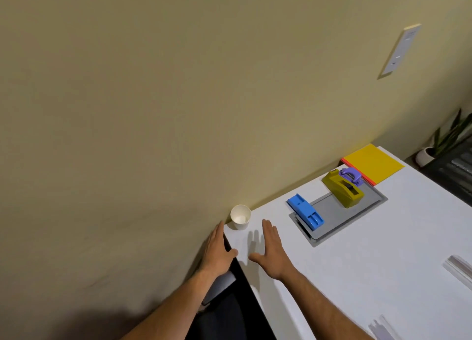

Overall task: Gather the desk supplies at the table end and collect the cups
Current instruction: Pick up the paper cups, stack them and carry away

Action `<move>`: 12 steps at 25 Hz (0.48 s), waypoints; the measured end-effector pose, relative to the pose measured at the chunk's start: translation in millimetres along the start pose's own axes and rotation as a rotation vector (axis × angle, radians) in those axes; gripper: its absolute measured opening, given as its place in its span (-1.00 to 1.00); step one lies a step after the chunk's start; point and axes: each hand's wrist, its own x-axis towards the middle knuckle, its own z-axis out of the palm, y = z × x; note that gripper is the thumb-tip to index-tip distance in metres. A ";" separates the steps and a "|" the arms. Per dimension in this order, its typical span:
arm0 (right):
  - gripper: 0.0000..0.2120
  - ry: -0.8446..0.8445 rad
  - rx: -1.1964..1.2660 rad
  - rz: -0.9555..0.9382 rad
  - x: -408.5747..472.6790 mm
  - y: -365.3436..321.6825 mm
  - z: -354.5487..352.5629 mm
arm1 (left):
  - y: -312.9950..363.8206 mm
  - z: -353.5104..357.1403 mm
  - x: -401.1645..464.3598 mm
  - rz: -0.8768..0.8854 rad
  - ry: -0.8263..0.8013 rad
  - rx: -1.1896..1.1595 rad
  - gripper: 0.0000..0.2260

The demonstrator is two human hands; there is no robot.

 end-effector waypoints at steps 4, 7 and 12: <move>0.00 -0.020 0.070 0.024 47.9 17.8 25.1 | -17.3 20.4 54.8 0.067 -0.051 -0.040 -0.10; 0.03 0.020 0.135 0.053 76.7 27.1 36.8 | -21.3 35.5 79.8 0.098 -0.017 -0.096 -0.18; -0.39 0.147 0.288 -0.034 98.9 22.5 41.6 | -14.3 45.4 91.8 0.073 0.094 -0.199 -0.43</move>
